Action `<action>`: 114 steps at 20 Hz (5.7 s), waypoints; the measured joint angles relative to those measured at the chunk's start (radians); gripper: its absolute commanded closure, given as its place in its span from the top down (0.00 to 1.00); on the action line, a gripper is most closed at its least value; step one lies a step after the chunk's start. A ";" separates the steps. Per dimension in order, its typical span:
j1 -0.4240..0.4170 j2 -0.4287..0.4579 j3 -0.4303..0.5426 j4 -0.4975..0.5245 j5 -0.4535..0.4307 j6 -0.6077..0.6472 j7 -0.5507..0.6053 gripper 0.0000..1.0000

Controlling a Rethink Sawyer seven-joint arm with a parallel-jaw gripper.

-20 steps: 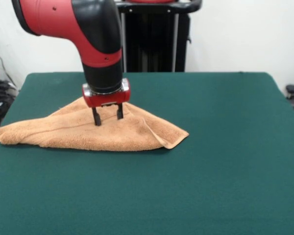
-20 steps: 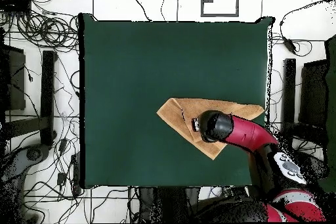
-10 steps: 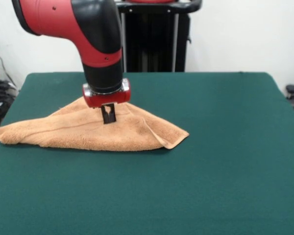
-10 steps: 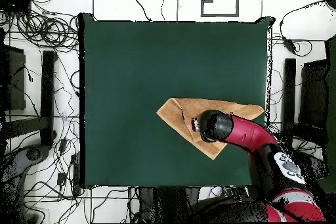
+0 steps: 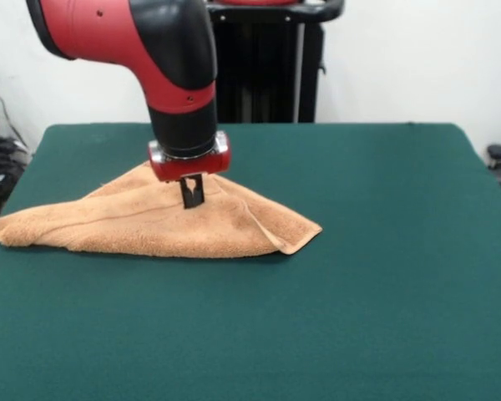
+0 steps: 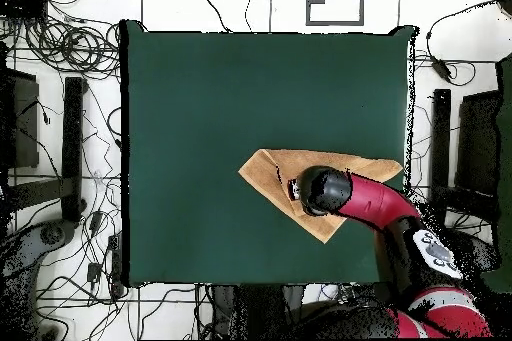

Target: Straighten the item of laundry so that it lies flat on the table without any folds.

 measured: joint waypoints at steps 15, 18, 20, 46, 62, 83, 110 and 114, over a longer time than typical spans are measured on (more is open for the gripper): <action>0.028 -0.104 0.000 0.000 0.028 0.145 0.000 0.00; 0.031 -0.104 0.000 0.000 0.029 0.145 0.000 0.00; 0.034 -0.103 0.000 0.001 0.029 0.145 0.000 0.00; 0.150 -0.065 -0.148 0.134 0.062 -0.148 0.121 1.00; 0.149 -0.054 -0.192 0.186 0.083 -0.170 0.162 1.00; 0.109 0.014 -0.189 0.186 0.084 -0.240 0.162 1.00; 0.110 0.014 -0.188 0.184 0.061 -0.251 0.162 1.00; 0.111 0.014 -0.187 0.184 0.055 -0.256 0.162 1.00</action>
